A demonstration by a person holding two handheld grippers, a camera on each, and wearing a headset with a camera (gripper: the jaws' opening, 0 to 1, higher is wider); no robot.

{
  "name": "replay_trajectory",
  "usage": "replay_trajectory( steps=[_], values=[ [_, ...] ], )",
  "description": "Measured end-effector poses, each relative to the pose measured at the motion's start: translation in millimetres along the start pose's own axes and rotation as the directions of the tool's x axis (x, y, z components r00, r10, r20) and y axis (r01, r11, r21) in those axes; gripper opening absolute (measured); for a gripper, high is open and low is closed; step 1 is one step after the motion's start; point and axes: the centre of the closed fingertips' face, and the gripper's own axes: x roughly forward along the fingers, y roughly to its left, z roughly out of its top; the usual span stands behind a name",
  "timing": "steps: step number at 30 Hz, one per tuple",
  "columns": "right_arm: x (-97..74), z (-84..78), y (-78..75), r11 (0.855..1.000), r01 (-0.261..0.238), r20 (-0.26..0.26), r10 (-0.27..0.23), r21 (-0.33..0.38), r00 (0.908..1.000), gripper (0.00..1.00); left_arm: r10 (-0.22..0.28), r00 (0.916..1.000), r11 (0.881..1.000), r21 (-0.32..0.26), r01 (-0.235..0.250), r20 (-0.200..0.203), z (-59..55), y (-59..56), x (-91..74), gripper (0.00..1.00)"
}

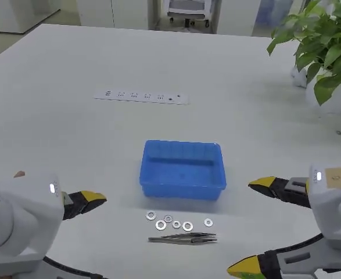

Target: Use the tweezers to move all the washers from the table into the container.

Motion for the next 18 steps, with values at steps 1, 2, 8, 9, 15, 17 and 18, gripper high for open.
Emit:
replay_trajectory(
  steps=[1,2,8,9,15,17,18],
  values=[
    [-0.3,-0.7,1.2,1.000,-0.003,0.002,0.003,-0.003,1.0000,0.89,0.003,1.0000,1.000,0.001,-0.003,0.000,-0.1,1.5,-0.2,0.95],
    [-0.5,-0.4,2.0,1.000,-0.005,0.006,0.005,-0.007,1.0000,0.90,0.007,1.0000,1.000,0.002,-0.007,-0.004,-0.7,3.9,-0.7,0.95],
    [-1.4,0.2,3.1,1.000,-0.009,0.014,0.009,0.000,0.9999,0.92,0.010,0.9999,1.000,0.013,-0.010,-0.011,0.1,7.9,-2.1,0.95],
    [-1.4,-0.6,2.6,1.000,-0.007,0.011,0.007,0.000,0.9999,0.92,0.012,0.9999,1.000,0.013,-0.011,-0.011,0.3,8.3,-1.9,0.95],
    [0.7,-7.7,3.1,1.000,-0.016,-0.020,0.016,-0.010,0.9997,0.91,0.017,0.9997,1.000,0.017,-0.016,-0.018,-1.8,11.4,0.7,0.95],
    [3.2,-11.6,1.9,1.000,-0.012,-0.038,0.012,-0.008,0.9992,0.91,0.028,0.9996,1.000,0.003,-0.028,-0.006,-1.6,15.3,2.6,0.95],
    [4.4,-12.5,1.9,1.000,-0.014,-0.038,0.014,-0.009,0.9992,0.91,0.037,0.9990,0.999,-0.022,-0.036,0.025,1.8,17.8,4.0,0.95]
  ],
)
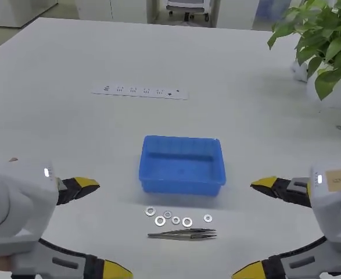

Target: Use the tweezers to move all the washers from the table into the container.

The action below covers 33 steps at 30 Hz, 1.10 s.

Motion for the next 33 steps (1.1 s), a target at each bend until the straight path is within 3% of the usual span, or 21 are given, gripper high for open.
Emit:
replay_trajectory(
  steps=[1,2,7,11,13,15,20,22,24,28,33],
  values=[
    [2.1,-0.9,0.0,1.000,-0.002,0.000,0.002,0.001,1.0000,0.91,0.016,0.9991,0.998,-0.057,-0.014,0.039,3.8,4.3,2.0,0.94],
    [4.0,-1.8,0.0,1.000,-0.004,-0.002,0.004,0.002,1.0000,0.90,0.026,0.9988,0.995,-0.092,-0.022,0.041,3.0,7.2,3.1,0.94],
    [16.9,-3.3,2.5,0.999,-0.033,-0.009,0.032,-0.019,0.9994,0.83,0.034,0.9992,0.998,-0.062,-0.033,0.019,-3.8,13.7,13.2,0.88],
    [29.0,-1.8,3.8,0.998,-0.054,-0.012,0.054,-0.042,0.9985,0.78,0.006,1.0000,0.999,-0.034,-0.006,-0.001,-9.0,8.3,23.8,0.84],
    [35.9,-2.7,1.2,0.997,-0.043,-0.030,0.041,-0.059,0.9987,0.77,-0.023,0.9994,0.996,-0.089,0.025,0.027,-5.8,2.6,30.5,0.84],
    [42.4,-3.8,-0.2,0.997,-0.041,-0.045,0.038,-0.070,0.9982,0.74,-0.011,0.9991,0.995,-0.095,0.015,0.041,-4.7,5.7,34.9,0.80],
    [55.3,-2.7,3.2,0.995,-0.066,-0.052,0.062,-0.071,0.9967,0.60,-0.051,0.9987,0.996,-0.072,0.051,-0.003,-14.0,-2.5,49.0,0.74],
    [61.9,-4.8,2.7,0.994,-0.066,-0.064,0.061,-0.082,0.9961,0.57,-0.085,0.9964,0.992,-0.094,0.085,0.000,-15.5,-7.1,54.2,0.72],
    [67.6,-12.2,2.0,0.993,-0.081,-0.113,0.071,-0.091,0.9910,0.52,-0.099,0.9950,0.988,-0.117,0.100,0.013,-17.3,-6.7,60.8,0.69],
    [76.2,-12.4,-1.2,0.989,-0.098,-0.131,0.084,-0.107,0.9879,0.39,-0.127,0.9914,0.986,-0.113,0.123,-0.032,-28.4,-8.2,71.3,0.59],
    [85.0,-11.2,2.3,0.985,-0.144,-0.157,0.128,-0.096,0.9793,0.31,-0.162,0.9862,0.981,-0.113,0.157,-0.036,-31.4,-15.8,74.8,0.54]
  ],
)
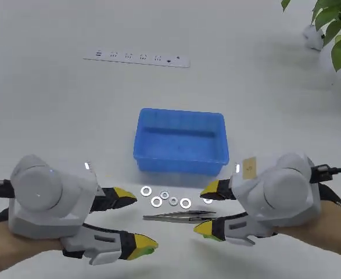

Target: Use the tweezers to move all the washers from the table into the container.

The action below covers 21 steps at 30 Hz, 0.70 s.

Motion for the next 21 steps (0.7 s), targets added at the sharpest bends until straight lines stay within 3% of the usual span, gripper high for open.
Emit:
replay_trajectory(
  steps=[5,7,12,16,17,19,21],
  values=[
    [8.0,-3.4,6.0,0.998,-0.056,-0.024,0.057,0.015,0.9981,0.27,-0.013,0.9998,1.000,0.006,0.013,-0.013,-0.4,0.2,7.1,0.49],
    [10.8,-6.6,7.5,0.998,-0.064,-0.047,0.063,-0.012,0.9969,0.26,-0.020,0.9996,0.999,0.025,0.021,-0.021,-0.4,-0.2,11.1,0.47],
    [12.9,-4.9,9.6,0.996,-0.082,-0.046,0.081,-0.030,0.9957,0.25,-0.041,0.9986,0.998,0.038,0.042,-0.035,0.0,-0.3,17.6,0.46],
    [16.7,-2.9,8.3,0.995,-0.096,-0.050,0.095,-0.024,0.9942,0.23,-0.051,0.9962,0.996,0.066,0.056,-0.071,-4.0,0.9,19.7,0.43],
    [18.0,-3.4,9.2,0.994,-0.102,-0.056,0.100,-0.029,0.9933,0.21,-0.050,0.9945,0.995,0.080,0.057,-0.092,-6.7,1.2,19.8,0.42],
    [16.6,-5.0,6.6,0.992,-0.084,-0.074,0.077,-0.091,0.9943,0.17,-0.052,0.9940,0.994,0.091,0.061,-0.097,-6.1,1.8,19.1,0.41],
    [17.0,-5.2,7.8,0.990,-0.085,-0.082,0.077,-0.109,0.9936,0.15,-0.052,0.9923,0.992,0.110,0.065,-0.112,-7.2,2.3,18.8,0.39]
  ],
)
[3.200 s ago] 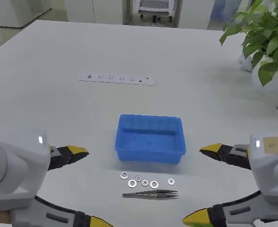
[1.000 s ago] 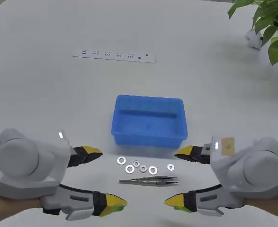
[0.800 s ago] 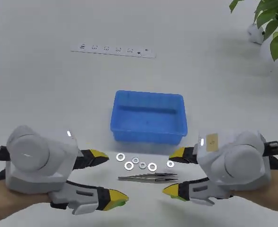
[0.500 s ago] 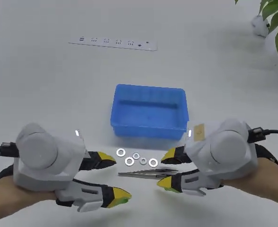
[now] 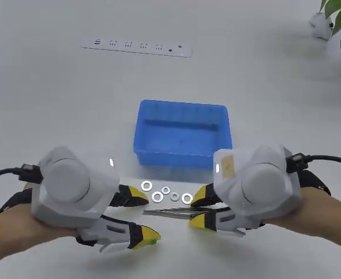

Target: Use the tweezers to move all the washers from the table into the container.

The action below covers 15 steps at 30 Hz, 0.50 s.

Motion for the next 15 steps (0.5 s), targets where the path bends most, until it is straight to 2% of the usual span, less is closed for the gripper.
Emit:
replay_trajectory(
  steps=[2,7,10,12,15],
  values=[
    [0.2,0.5,-0.8,0.999,0.007,-0.006,-0.007,-0.037,1.0000,0.13,-0.005,1.0000,1.000,0.013,0.005,-0.007,0.5,-0.6,1.2,0.37],
    [1.3,2.3,5.9,0.997,0.003,0.002,-0.003,-0.077,1.0000,0.08,-0.017,0.9997,0.999,0.044,0.018,-0.018,3.7,-4.3,6.6,0.34],
    [1.8,4.2,9.2,0.996,-0.004,0.009,0.004,-0.090,1.0000,0.08,-0.016,0.9997,0.999,0.046,0.017,-0.019,5.4,-3.3,8.7,0.33],
    [2.7,5.3,14.1,0.994,-0.025,0.008,0.026,-0.102,0.9996,0.07,-0.014,0.9996,0.999,0.038,0.015,-0.022,6.5,-2.2,9.3,0.32],
    [2.6,10.1,14.5,0.995,-0.002,0.032,0.005,-0.101,0.9995,0.07,-0.021,0.9986,0.997,0.068,0.024,-0.049,4.9,-5.0,9.0,0.30]
  ],
)
